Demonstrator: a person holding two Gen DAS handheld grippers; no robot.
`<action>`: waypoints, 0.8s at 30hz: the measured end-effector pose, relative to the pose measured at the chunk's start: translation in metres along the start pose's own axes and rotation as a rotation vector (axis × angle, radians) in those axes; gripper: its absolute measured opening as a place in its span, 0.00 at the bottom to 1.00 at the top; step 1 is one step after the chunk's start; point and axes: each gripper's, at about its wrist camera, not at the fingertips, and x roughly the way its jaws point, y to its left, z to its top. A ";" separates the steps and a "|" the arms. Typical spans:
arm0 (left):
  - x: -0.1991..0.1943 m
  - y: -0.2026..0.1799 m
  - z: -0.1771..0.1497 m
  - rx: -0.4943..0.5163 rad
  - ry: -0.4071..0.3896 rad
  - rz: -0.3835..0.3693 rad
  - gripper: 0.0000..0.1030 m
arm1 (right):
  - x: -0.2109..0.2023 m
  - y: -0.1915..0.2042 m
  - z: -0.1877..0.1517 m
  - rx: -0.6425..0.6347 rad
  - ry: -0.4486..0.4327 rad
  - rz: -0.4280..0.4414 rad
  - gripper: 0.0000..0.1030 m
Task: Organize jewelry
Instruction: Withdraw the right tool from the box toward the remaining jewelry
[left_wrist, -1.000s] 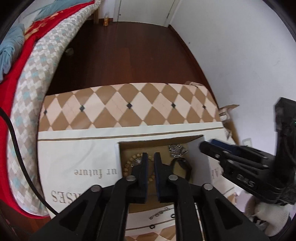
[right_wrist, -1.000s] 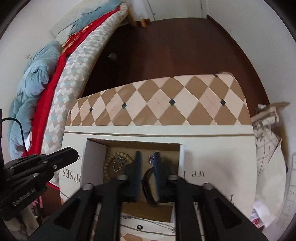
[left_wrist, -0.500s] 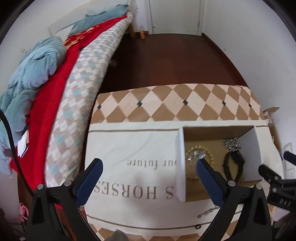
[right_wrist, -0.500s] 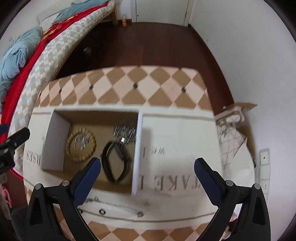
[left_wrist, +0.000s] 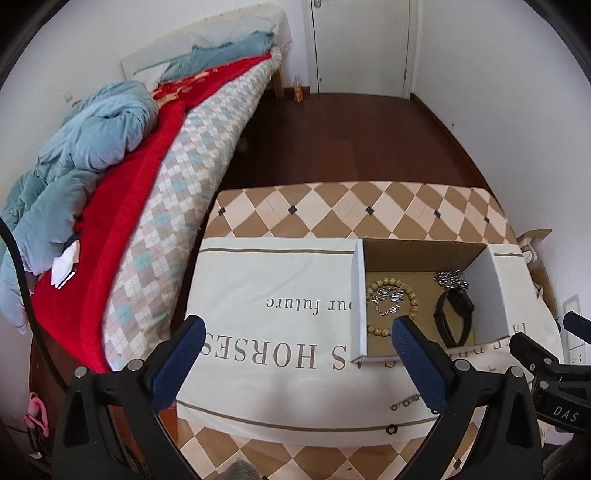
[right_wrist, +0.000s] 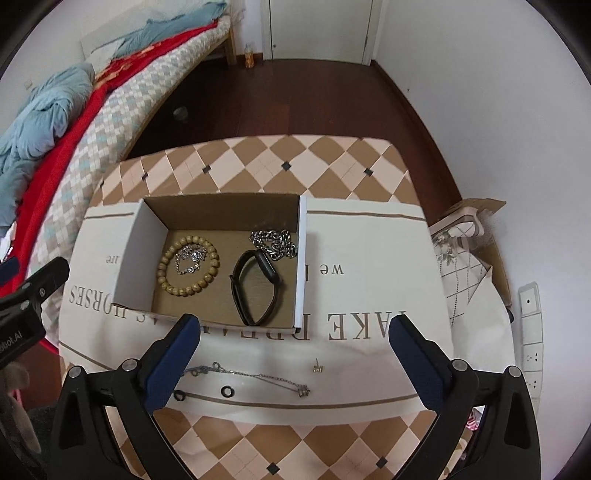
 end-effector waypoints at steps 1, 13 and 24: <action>-0.005 0.001 -0.002 -0.002 -0.007 -0.006 1.00 | -0.005 0.000 -0.002 0.001 -0.009 0.001 1.00; -0.071 0.011 -0.022 -0.024 -0.099 -0.042 1.00 | -0.079 -0.006 -0.031 0.019 -0.125 -0.003 1.00; -0.125 0.013 -0.036 -0.036 -0.152 -0.084 1.00 | -0.143 -0.007 -0.051 0.009 -0.219 0.010 1.00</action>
